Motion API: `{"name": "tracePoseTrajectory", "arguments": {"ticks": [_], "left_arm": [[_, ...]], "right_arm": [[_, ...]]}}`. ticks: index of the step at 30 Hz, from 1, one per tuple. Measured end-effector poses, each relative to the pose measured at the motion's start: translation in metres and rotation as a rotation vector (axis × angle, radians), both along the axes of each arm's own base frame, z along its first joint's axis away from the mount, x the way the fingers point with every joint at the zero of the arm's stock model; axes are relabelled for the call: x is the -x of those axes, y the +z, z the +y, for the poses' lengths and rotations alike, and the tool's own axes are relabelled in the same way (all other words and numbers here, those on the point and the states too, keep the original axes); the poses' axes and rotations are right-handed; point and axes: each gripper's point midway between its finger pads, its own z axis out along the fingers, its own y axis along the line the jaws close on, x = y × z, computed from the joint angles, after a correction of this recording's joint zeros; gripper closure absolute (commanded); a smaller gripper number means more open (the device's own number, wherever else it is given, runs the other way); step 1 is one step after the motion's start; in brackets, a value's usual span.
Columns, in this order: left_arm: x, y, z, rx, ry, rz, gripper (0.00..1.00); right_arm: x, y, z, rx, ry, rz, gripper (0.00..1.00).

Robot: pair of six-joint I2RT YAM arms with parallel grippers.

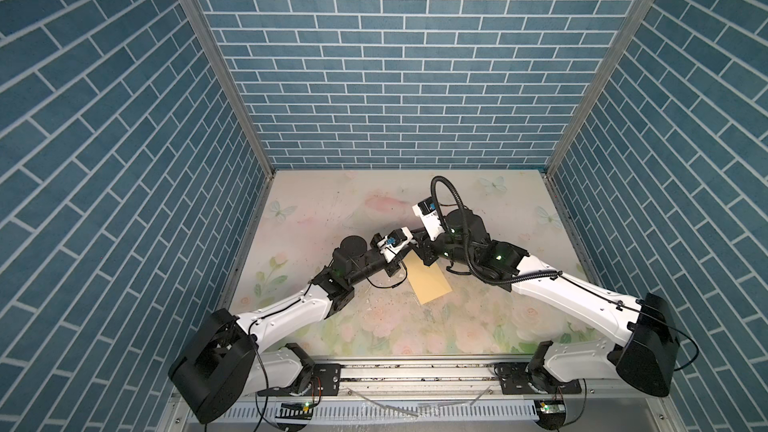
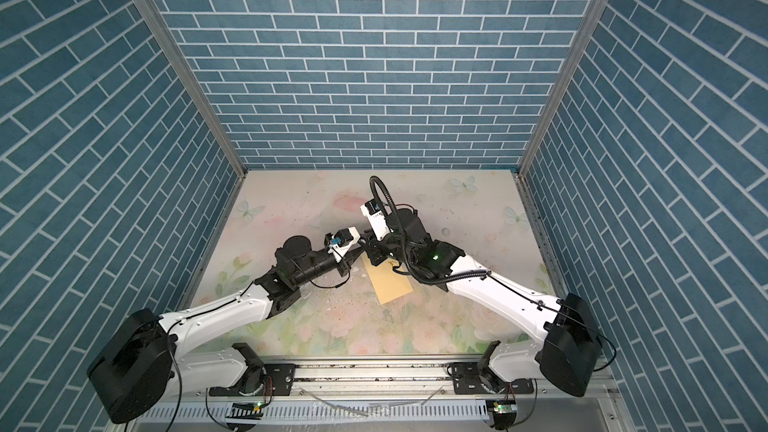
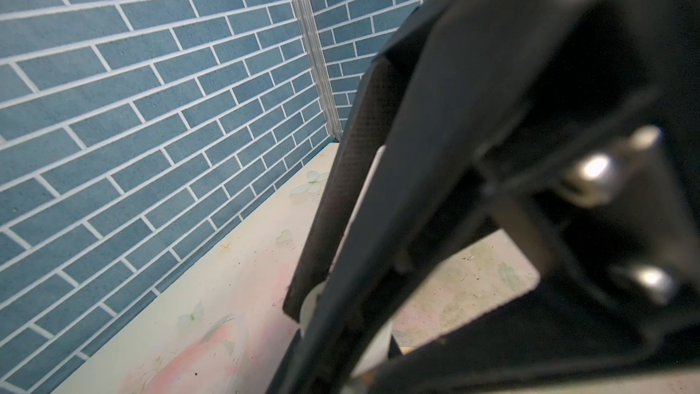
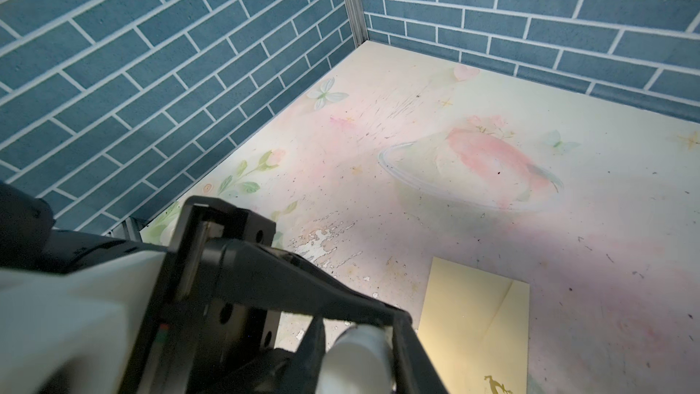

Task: Place the letter into the envelope and seal it

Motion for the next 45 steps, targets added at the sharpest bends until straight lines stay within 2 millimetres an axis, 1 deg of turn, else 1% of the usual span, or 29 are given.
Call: {"name": "tracePoseTrajectory", "arguments": {"ticks": [4, 9, 10, 14, 19, 21, 24, 27, 31, 33, 36, 38, 39, 41, 43, 45], "left_arm": [[-0.001, -0.006, 0.001, -0.011, 0.010, 0.028, 1.00], [-0.002, -0.009, 0.000, -0.011, 0.012, 0.045, 1.00], [-0.002, -0.009, 0.000, -0.010, 0.012, 0.047, 0.98], [-0.002, -0.009, -0.001, -0.008, 0.012, 0.052, 0.80], [-0.001, -0.003, -0.003, 0.009, 0.005, 0.033, 0.68], [0.000, 0.000, -0.004, 0.020, 0.001, 0.022, 0.65], [-0.001, 0.002, -0.004, 0.027, 0.003, 0.015, 0.65], [-0.001, 0.000, -0.004, 0.026, 0.004, 0.016, 0.65], [-0.002, -0.002, -0.004, 0.024, 0.003, 0.020, 0.70], [-0.001, -0.002, -0.005, 0.024, -0.001, 0.020, 0.76], [-0.001, -0.003, -0.006, 0.025, -0.004, 0.021, 0.88], [-0.001, -0.003, -0.006, 0.027, -0.005, 0.017, 0.98], [-0.001, -0.003, -0.006, 0.029, -0.005, 0.016, 1.00], [0.000, -0.004, -0.006, 0.033, -0.007, 0.011, 1.00], [0.001, -0.004, -0.005, 0.037, -0.010, 0.008, 1.00], [0.002, -0.007, -0.005, 0.036, -0.011, 0.010, 1.00]], "right_arm": [[-0.001, -0.006, 0.001, 0.014, 0.000, 0.013, 0.88], [-0.002, -0.008, 0.000, 0.022, -0.003, 0.019, 0.95], [-0.002, -0.008, 0.000, 0.022, -0.004, 0.019, 0.95], [-0.003, -0.008, -0.001, 0.022, -0.009, 0.020, 0.98], [-0.003, -0.001, -0.007, 0.014, -0.018, 0.015, 1.00], [-0.003, 0.004, -0.010, -0.001, -0.023, 0.016, 1.00], [-0.002, 0.015, -0.015, -0.032, -0.031, 0.014, 1.00], [-0.001, 0.020, -0.017, -0.046, -0.029, 0.013, 1.00], [0.000, 0.020, -0.016, -0.054, -0.022, 0.024, 1.00], [0.000, 0.021, -0.016, -0.059, -0.020, 0.029, 1.00], [0.000, 0.021, -0.016, -0.062, -0.018, 0.034, 0.94], [0.000, 0.020, -0.016, -0.061, -0.018, 0.036, 0.85], [0.000, 0.020, -0.016, -0.061, -0.017, 0.037, 0.81], [0.000, 0.019, -0.017, -0.059, -0.019, 0.039, 0.69], [-0.001, 0.020, -0.018, -0.058, -0.023, 0.040, 0.60], [-0.003, 0.021, -0.023, -0.056, -0.035, 0.037, 0.54]]}}
